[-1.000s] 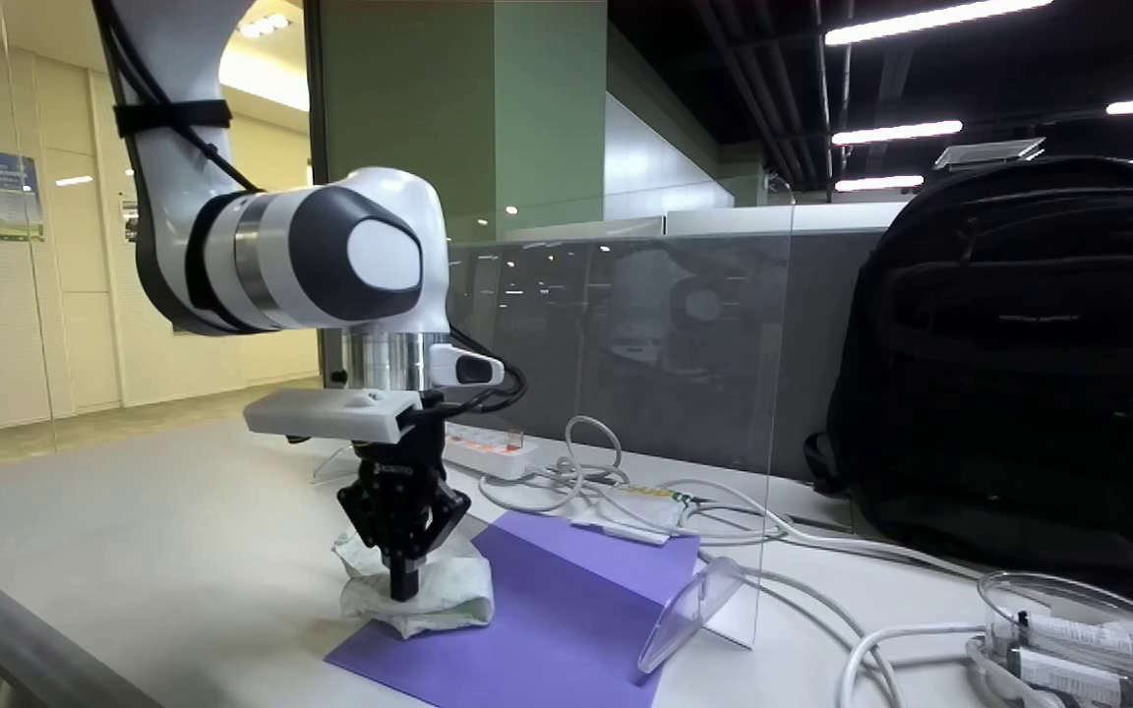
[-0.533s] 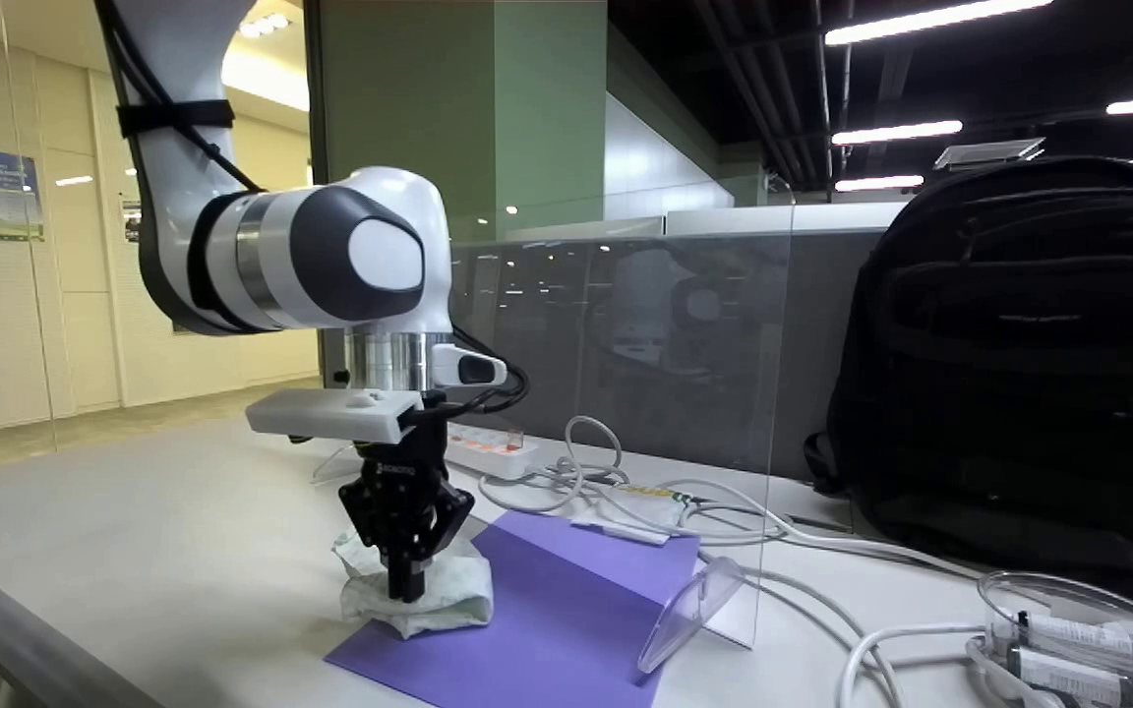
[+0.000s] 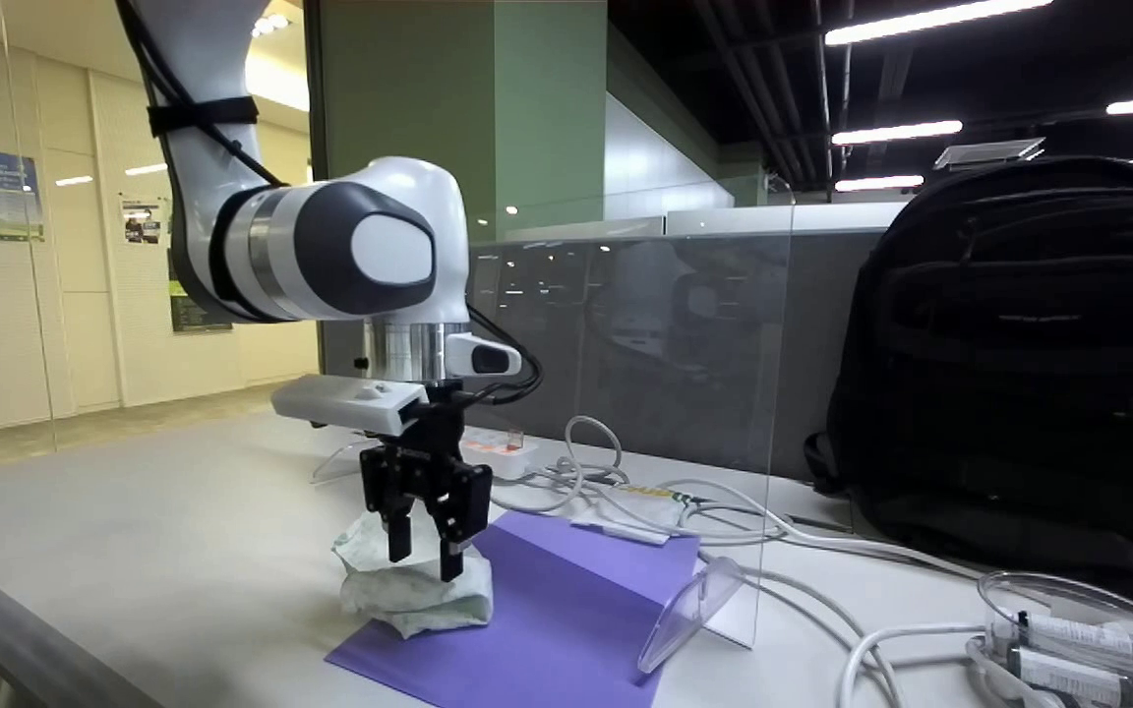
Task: Hang the cloth on the transparent screen
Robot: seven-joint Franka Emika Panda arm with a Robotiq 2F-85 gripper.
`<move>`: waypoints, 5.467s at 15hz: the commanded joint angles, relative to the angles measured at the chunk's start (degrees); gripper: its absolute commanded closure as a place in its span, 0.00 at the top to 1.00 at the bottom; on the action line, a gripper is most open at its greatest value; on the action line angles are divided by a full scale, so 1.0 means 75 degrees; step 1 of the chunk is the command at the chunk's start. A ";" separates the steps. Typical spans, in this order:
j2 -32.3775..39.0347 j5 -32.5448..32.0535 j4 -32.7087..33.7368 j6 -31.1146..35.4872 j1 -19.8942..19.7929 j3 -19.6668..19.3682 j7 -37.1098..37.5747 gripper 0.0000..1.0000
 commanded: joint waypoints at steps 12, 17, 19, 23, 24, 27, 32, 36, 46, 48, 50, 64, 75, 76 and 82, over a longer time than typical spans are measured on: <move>0.0590 0.0322 0.0259 0.0083 -0.0069 0.0139 0.0472 0.74; 0.0505 0.0576 0.0222 0.0158 -0.0177 0.0333 0.0337 0.38; 0.0452 0.0632 0.0196 0.0143 -0.0206 0.0407 0.0294 0.25; 0.0194 0.0650 0.0094 0.0053 -0.0252 0.0554 0.0197 0.00; 0.0056 0.0685 0.0052 -0.0009 -0.0294 0.0647 0.0121 0.00; -0.0440 0.0321 -0.0052 -0.0315 -0.0030 0.0489 0.0143 0.00; -0.1929 0.0481 -0.0190 -0.1506 -0.0094 0.0923 -0.0563 0.00; -0.3289 0.0654 -0.0021 -0.2712 0.0039 0.0994 -0.1182 0.00; -0.4859 0.0710 0.0446 -0.4142 0.0327 0.0799 -0.1839 0.02; -0.4822 0.0745 0.0423 -0.4080 0.0355 0.0811 -0.1850 0.00; -0.4909 0.0673 0.0501 -0.3831 0.0417 0.0901 -0.1834 0.00; -0.4656 -0.0075 0.3064 -0.2774 0.0263 0.1140 -0.1309 0.00; -0.3365 -0.1337 0.4661 -0.2021 -0.0831 0.1062 0.0479 0.00; -0.3259 -0.1476 0.4723 -0.2032 -0.0889 0.1045 0.0622 0.00; -0.2809 -0.1934 0.4877 -0.2303 -0.0957 0.0845 0.1197 0.32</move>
